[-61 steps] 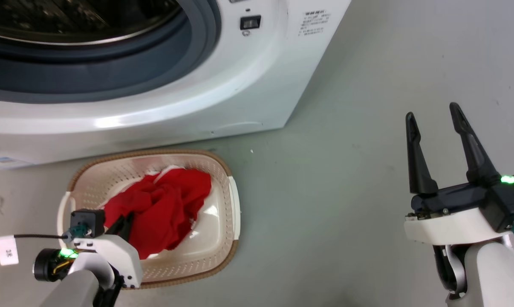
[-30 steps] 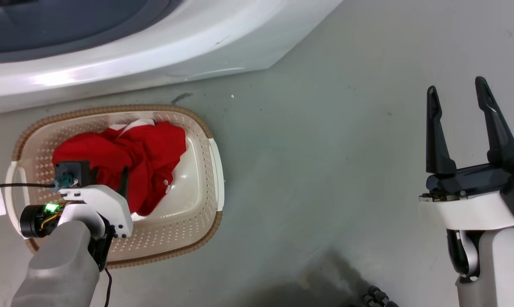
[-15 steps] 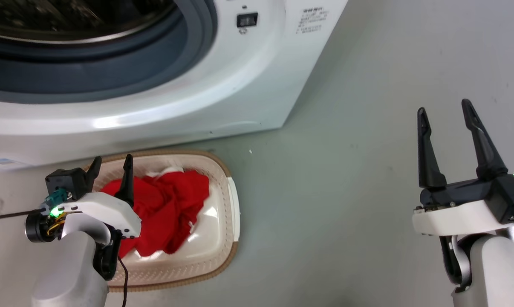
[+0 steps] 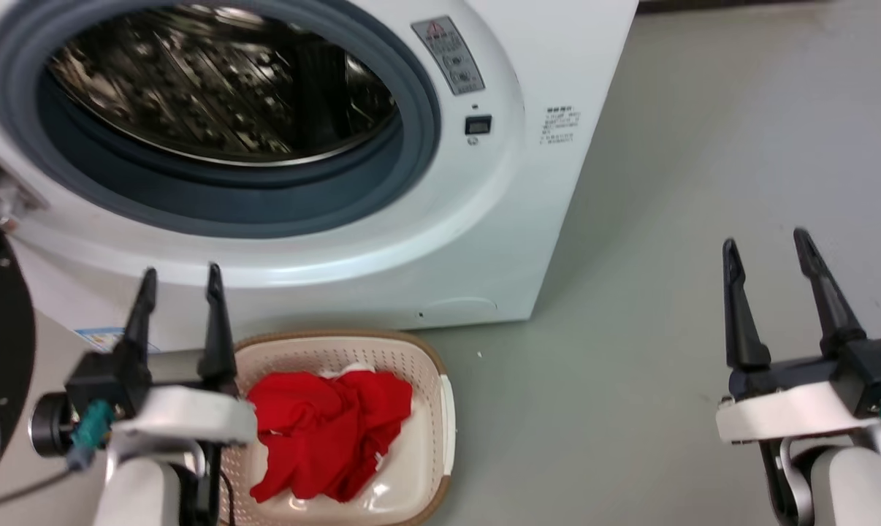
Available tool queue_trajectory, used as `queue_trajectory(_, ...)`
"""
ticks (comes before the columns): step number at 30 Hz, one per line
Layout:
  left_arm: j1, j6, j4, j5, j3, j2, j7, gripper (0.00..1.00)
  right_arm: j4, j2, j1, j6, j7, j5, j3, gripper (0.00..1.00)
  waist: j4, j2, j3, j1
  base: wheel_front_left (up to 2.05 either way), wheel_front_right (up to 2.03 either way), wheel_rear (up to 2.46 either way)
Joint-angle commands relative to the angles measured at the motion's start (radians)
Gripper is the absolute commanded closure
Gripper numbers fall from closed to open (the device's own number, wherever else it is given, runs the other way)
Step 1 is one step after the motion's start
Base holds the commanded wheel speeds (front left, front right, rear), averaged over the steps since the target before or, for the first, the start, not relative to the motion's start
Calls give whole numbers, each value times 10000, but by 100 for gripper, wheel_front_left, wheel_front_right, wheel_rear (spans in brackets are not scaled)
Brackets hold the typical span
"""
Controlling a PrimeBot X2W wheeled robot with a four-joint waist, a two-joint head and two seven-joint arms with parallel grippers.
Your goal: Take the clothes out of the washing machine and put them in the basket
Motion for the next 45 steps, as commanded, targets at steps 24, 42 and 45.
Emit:
queue_trajectory(24,3075,542,-2077,2137,-226,-739,-24,0,73,10,1821,-11,-21,278,68,0,374,0,-1878,2,0,0,0)
queue_trajectory(42,2890,656,-2237,1928,-183,-846,-24,0,110,10,1663,-11,-21,198,21,0,397,0,-1714,2,0,0,0)
queue_trajectory(45,2924,693,-2246,1895,-148,-859,-24,0,139,10,1646,-11,-21,186,52,0,367,0,-1741,2,0,0,0)
